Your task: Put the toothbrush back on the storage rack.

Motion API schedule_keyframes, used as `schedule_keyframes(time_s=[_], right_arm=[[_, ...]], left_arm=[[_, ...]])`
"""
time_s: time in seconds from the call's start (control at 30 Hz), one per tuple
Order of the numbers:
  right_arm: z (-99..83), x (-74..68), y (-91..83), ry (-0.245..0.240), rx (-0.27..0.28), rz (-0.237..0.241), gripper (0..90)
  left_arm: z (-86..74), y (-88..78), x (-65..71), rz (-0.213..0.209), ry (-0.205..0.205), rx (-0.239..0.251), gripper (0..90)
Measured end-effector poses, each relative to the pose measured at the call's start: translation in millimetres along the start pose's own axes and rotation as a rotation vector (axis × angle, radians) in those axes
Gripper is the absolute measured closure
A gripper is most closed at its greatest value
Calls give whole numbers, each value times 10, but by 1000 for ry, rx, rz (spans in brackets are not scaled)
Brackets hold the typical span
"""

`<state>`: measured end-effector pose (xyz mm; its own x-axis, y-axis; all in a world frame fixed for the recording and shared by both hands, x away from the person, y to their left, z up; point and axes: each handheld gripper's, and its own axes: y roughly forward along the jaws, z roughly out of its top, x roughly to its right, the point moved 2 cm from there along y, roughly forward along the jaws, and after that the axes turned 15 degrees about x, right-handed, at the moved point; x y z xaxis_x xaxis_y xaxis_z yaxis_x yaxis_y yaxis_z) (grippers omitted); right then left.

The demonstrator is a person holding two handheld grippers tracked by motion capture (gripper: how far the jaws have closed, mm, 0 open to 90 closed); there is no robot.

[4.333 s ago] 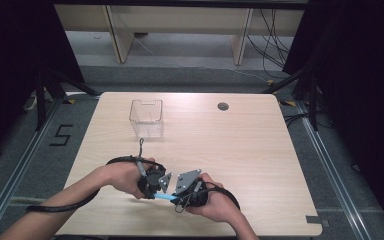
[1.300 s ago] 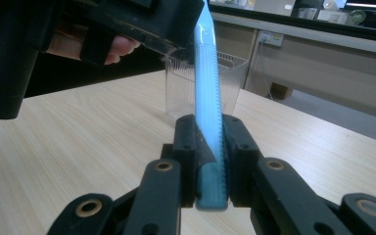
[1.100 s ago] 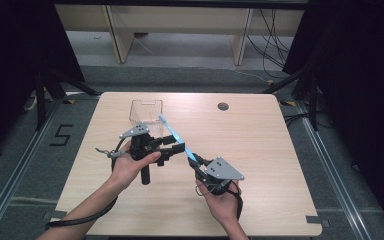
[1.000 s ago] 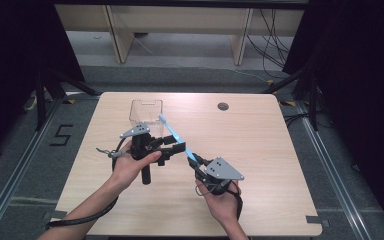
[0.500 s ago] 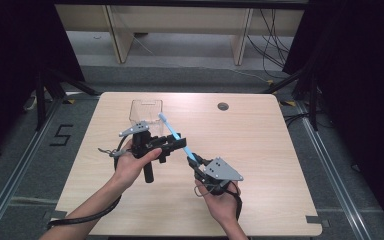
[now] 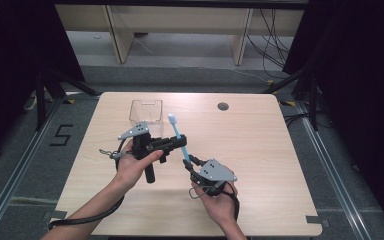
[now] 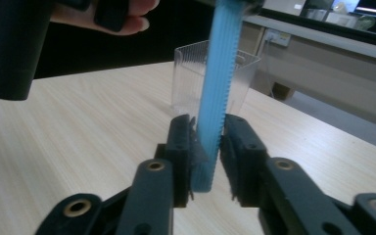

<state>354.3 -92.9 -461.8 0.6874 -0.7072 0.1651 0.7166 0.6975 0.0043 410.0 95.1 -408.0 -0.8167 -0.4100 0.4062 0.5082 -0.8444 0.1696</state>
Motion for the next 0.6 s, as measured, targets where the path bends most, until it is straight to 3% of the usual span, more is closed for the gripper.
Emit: schedule_keyframes(time_s=[0.23,0.6], right_arm=[[1,-18,1,13,7,2,592],[53,-16,-57,20,14,-3,578]], left_arm=[[56,-33,16,17,50,7,820],[89,-80,-15,61,126,2,820]])
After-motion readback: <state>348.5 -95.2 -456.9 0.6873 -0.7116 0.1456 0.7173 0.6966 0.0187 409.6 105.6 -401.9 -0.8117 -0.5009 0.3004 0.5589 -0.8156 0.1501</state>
